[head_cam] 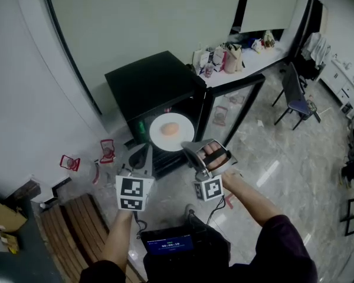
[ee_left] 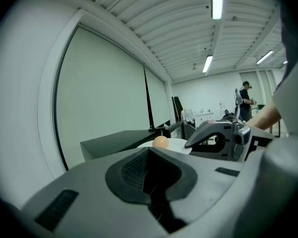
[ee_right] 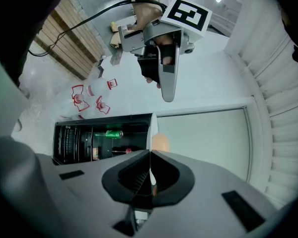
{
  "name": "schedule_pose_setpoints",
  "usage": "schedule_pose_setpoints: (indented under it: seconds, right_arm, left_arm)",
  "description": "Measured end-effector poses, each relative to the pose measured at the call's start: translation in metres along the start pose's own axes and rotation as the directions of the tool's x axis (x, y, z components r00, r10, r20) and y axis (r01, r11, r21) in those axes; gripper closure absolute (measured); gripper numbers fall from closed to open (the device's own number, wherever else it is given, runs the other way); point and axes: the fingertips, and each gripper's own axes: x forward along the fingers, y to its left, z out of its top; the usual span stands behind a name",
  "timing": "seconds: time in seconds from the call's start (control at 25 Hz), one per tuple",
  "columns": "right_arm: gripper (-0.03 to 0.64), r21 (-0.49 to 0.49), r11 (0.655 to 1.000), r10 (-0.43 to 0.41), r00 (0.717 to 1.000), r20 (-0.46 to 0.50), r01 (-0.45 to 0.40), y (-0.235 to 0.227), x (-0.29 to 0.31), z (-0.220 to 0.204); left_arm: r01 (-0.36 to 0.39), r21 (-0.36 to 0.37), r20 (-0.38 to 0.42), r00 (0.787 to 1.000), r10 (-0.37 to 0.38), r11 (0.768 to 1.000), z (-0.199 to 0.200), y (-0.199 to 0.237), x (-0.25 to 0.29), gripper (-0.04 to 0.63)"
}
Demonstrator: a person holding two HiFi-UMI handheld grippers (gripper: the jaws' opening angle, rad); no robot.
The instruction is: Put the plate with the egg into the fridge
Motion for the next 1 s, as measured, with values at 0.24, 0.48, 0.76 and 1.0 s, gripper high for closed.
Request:
schedule_pose_setpoints:
  seconds: [0.24, 0.48, 0.76, 1.0]
  right_arm:
    - [0.598, 0.003, 0.998, 0.055, 0.998, 0.023, -0.055, 0.038, -0.005, -0.011]
    - [0.598, -0.016, 0.996, 0.092, 0.993, 0.067, -0.091, 0.084, 0.019, -0.033]
    - [0.598, -0.077, 0.992, 0.105, 0.989, 0.102, -0.097, 0.156, 0.082, -0.057]
    - [0.598, -0.139, 0.984, 0.134, 0.981, 0.139, -0.115, 0.219, 0.145, -0.064]
  left_arm:
    - [-0.037, -0.063, -0.001, 0.999, 0.037, 0.997, -0.030, -0.014, 0.000, 0.586]
    - [-0.086, -0.096, -0.056, 0.995, 0.081, 0.992, -0.071, -0.022, 0.019, 0.586]
    - [-0.124, -0.134, -0.099, 0.989, 0.111, 0.983, -0.130, -0.039, 0.055, 0.586]
    - [-0.162, -0.135, -0.133, 0.981, 0.144, 0.978, -0.205, -0.042, 0.117, 0.586]
